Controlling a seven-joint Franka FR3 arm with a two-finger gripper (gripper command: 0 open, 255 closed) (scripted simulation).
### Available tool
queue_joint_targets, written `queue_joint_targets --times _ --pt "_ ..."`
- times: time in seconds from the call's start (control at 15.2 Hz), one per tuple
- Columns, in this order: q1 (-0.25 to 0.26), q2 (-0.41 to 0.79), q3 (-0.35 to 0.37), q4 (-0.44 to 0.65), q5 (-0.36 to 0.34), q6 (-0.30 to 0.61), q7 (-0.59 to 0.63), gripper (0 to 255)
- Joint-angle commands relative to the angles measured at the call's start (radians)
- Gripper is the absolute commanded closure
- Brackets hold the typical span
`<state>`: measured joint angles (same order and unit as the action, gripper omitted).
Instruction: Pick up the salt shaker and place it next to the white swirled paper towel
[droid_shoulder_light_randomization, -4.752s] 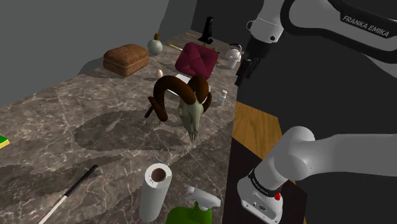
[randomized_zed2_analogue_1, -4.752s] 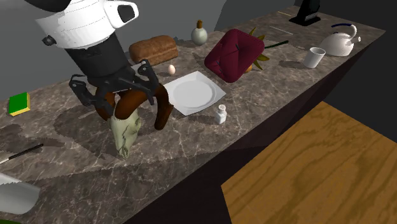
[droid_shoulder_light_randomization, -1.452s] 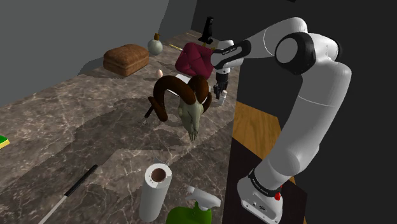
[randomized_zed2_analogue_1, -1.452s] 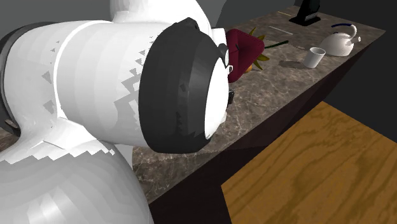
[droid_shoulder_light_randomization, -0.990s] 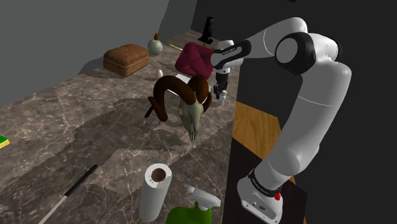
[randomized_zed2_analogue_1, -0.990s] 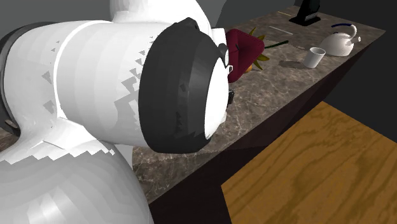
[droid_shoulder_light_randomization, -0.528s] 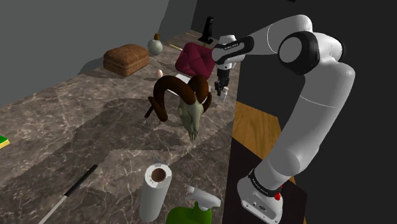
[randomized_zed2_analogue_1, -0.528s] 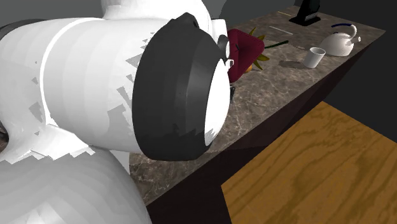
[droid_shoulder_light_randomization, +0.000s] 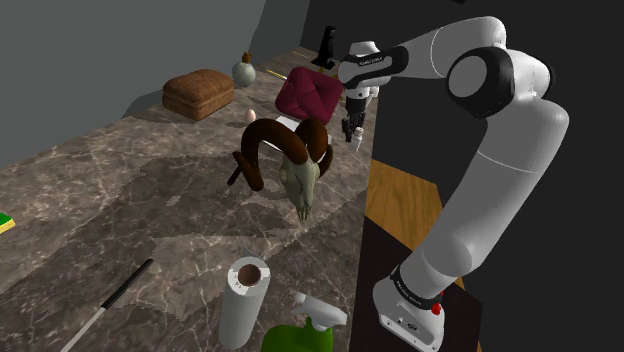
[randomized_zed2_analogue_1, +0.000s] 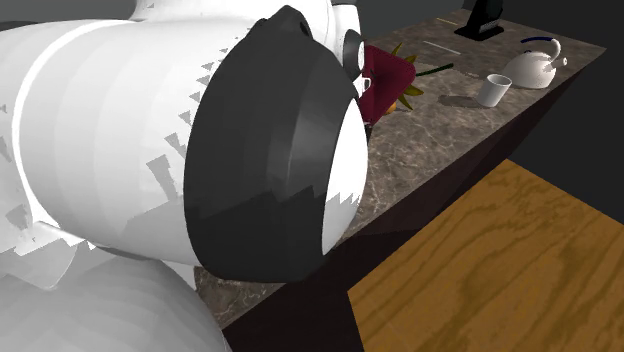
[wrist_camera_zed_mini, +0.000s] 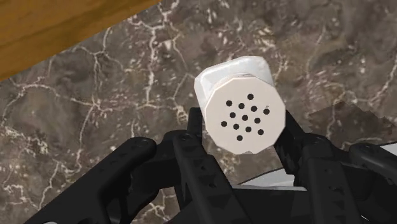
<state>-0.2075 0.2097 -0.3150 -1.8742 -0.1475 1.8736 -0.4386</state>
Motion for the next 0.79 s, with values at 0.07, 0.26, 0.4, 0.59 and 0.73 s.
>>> queue_joint_targets --times 0.07,0.26,0.4,0.59,0.73 --pt "0.001 -0.012 -0.001 0.025 -0.002 -0.036 -0.004 255" --pt "0.003 -0.024 -0.001 0.050 -0.004 -0.073 -0.008 255" --pt "0.003 -0.031 -0.001 0.068 -0.005 -0.098 -0.011 255" --pt "0.004 -0.040 -0.001 0.097 -0.007 -0.136 -0.015 255" --pt "0.005 -0.045 -0.002 0.118 -0.008 -0.161 -0.019 255"
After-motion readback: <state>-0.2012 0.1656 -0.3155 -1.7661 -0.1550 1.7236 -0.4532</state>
